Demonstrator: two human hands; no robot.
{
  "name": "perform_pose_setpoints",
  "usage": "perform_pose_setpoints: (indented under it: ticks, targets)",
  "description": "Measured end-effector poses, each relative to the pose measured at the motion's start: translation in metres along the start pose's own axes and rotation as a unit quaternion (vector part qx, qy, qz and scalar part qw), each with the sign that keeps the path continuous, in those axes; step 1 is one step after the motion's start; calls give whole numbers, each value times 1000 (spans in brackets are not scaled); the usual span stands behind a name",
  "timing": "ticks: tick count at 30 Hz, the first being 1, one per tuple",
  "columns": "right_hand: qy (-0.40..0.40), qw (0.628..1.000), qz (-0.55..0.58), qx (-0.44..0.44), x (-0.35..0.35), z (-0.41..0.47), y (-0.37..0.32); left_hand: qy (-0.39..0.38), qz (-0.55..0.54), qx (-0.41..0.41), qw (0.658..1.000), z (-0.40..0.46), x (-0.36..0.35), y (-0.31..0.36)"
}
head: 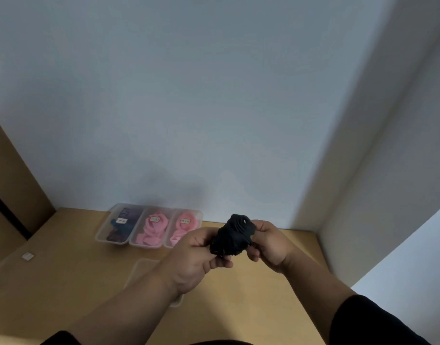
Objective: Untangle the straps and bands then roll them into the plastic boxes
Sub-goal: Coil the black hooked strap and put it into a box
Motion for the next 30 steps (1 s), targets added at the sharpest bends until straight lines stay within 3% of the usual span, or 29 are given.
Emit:
perform_pose_setpoints:
  ticks: [6,13,19,26,30]
  targets:
    - [39,996,75,-16,-16,1,-7,111,-40,-52,992,17,-6,19]
    - [139,979,106,-107,-33,-2,12,243,162,3,956,28,8,-3]
    - [191,929,225,-224,-41,1,9,207,259,34,943,31,20,-12]
    - [214,916,235,-246,-34,5,-5,146,254,72,954,25,24,-21]
    - [229,911,244,-243,-37,7,-13,184,285,58,939,21,23,-26]
Point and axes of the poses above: each hand's wrist, its own z-axis towards the middle knuckle, its own x-axis out of the back of the hand, y = z × x, the point moved 1 cm from there along z, towards the middle knuckle, and after that the axes turned 9 degrees about z, right-handed, at the moved point
